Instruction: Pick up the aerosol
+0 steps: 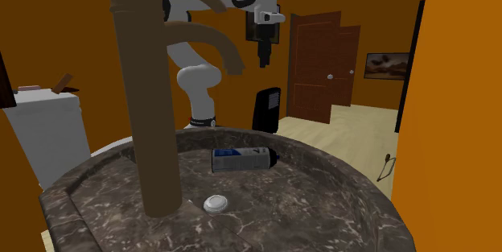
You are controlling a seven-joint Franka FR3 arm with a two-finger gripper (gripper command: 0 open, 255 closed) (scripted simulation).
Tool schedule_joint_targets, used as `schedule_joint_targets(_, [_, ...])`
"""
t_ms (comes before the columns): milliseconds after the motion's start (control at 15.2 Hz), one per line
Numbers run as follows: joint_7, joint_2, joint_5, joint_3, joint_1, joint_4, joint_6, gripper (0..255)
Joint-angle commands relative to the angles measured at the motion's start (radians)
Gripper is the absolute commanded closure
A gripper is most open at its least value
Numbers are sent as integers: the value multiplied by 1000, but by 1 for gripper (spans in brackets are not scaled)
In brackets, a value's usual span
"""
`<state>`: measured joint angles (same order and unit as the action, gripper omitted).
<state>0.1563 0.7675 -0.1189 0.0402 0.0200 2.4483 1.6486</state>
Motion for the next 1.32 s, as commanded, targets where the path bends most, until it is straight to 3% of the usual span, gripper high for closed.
schedule_joint_targets(0, [0, 0, 0, 0, 0, 0, 0, 0])
schedule_joint_targets(660, [217, -58, 175, -136, -82, 171, 247, 0])
schedule_joint_targets(1254, [395, -250, 321, -274, -162, 211, 525, 0])
